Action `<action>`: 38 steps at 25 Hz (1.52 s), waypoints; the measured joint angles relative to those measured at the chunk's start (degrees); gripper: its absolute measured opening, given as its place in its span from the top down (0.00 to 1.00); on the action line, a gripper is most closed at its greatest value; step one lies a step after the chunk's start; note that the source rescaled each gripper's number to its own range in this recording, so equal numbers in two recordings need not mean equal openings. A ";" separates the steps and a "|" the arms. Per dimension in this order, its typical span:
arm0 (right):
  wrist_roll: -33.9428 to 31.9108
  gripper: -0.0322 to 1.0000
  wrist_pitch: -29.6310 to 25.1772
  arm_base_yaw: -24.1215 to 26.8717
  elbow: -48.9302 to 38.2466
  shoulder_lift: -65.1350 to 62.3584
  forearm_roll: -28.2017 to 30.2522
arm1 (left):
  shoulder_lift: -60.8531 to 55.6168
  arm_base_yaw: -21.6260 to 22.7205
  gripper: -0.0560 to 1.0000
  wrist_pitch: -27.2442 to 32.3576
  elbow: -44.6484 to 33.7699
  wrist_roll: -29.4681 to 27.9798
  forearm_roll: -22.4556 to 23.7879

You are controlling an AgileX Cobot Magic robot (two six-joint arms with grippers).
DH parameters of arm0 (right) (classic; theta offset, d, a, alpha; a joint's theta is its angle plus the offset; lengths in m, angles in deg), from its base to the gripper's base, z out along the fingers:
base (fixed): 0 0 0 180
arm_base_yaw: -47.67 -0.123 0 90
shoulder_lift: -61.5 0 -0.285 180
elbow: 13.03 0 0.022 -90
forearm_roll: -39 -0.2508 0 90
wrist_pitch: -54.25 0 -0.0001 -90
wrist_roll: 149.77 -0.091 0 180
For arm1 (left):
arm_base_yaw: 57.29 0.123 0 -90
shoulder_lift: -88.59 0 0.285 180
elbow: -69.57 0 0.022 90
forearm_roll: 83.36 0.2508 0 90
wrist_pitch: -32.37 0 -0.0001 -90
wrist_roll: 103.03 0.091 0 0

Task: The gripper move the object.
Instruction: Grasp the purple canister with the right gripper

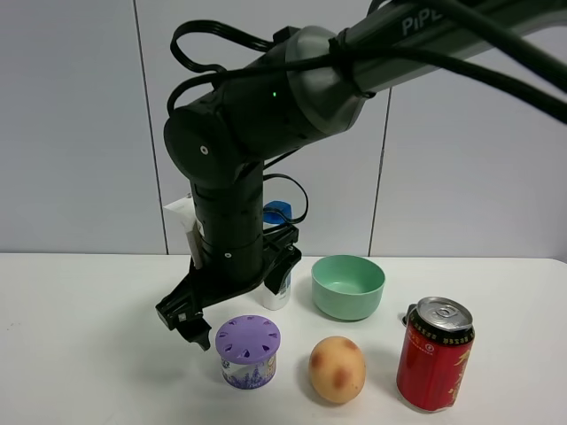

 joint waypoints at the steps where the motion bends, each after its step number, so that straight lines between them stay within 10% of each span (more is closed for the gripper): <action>1: 0.00 0.00 0.13 0.05 0.00 0.32 -0.14 | 0.00 0.00 0.00 0.00 0.00 0.00 0.00; 38: 4.07 0.11 2.59 0.42 0.00 6.00 -0.80 | 0.00 0.00 0.00 0.00 0.00 0.00 0.00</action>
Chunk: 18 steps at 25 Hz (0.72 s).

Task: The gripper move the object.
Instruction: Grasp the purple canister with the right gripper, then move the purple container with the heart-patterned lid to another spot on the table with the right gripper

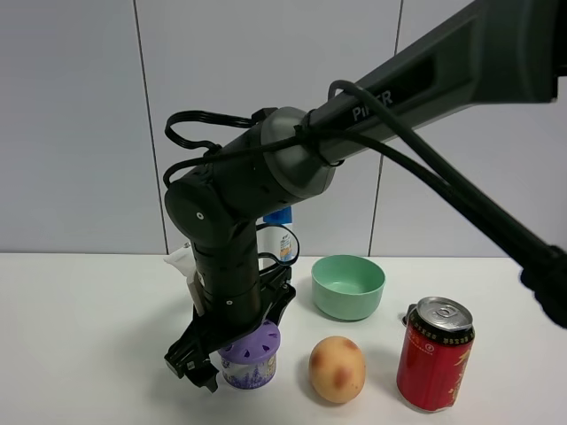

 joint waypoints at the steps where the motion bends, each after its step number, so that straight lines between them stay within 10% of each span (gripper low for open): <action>1: 0.02 0.13 0.00 0.00 0.00 -0.10 0.00 | 0.00 0.00 0.00 0.00 0.00 0.00 0.00; 6: 0.06 0.24 0.44 0.00 0.00 -0.04 0.28 | 0.00 0.00 0.00 0.00 0.00 0.00 0.00; 11: 0.48 0.88 0.99 0.06 0.07 0.38 0.98 | 0.00 0.00 0.00 0.00 0.00 0.00 0.00; 18: 0.48 0.89 0.76 0.06 1.00 0.44 1.34 | 0.00 0.00 0.00 0.00 0.00 0.00 0.00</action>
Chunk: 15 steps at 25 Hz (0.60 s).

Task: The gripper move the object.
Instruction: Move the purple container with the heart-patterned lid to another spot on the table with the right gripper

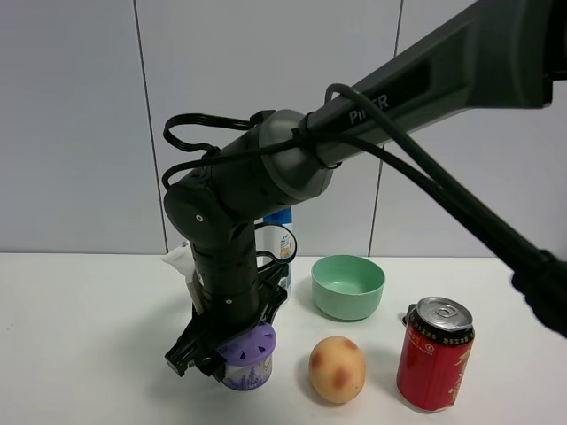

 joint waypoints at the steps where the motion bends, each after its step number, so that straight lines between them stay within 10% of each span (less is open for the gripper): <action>1: 0.00 0.93 -0.31 0.00 0.68 -0.06 0.06 | 0.00 0.00 0.00 0.00 0.00 0.00 0.00; 15: 14.11 0.97 -12.07 -0.46 25.44 1.76 -2.03 | 0.00 0.00 0.00 0.00 0.00 0.00 0.00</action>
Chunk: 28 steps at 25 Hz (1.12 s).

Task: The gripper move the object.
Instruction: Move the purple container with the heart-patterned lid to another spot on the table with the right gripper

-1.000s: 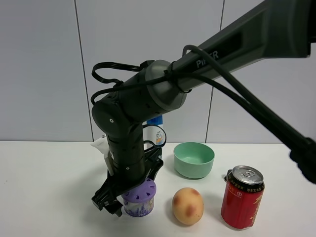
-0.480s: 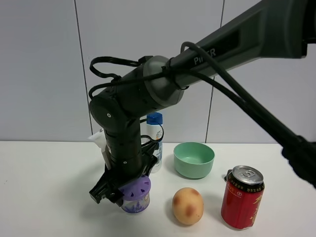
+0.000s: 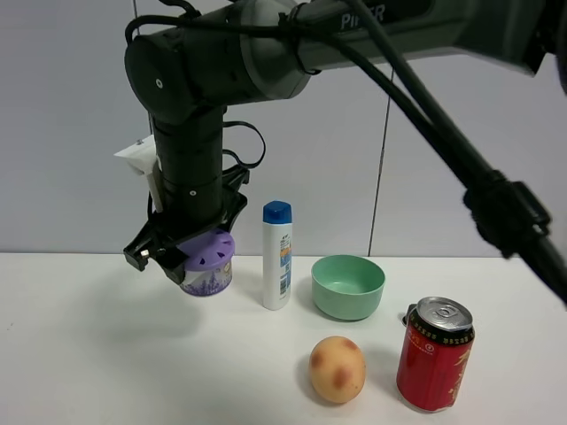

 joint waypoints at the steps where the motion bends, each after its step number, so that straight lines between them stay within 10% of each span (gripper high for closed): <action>1: 0.39 0.97 -0.67 0.00 2.16 0.94 0.05 | 0.00 0.00 0.00 0.00 0.00 0.00 0.00; 28: -0.11 0.97 2.71 2.83 15.22 14.93 7.26 | 0.00 0.00 0.00 -0.05 0.00 0.00 0.00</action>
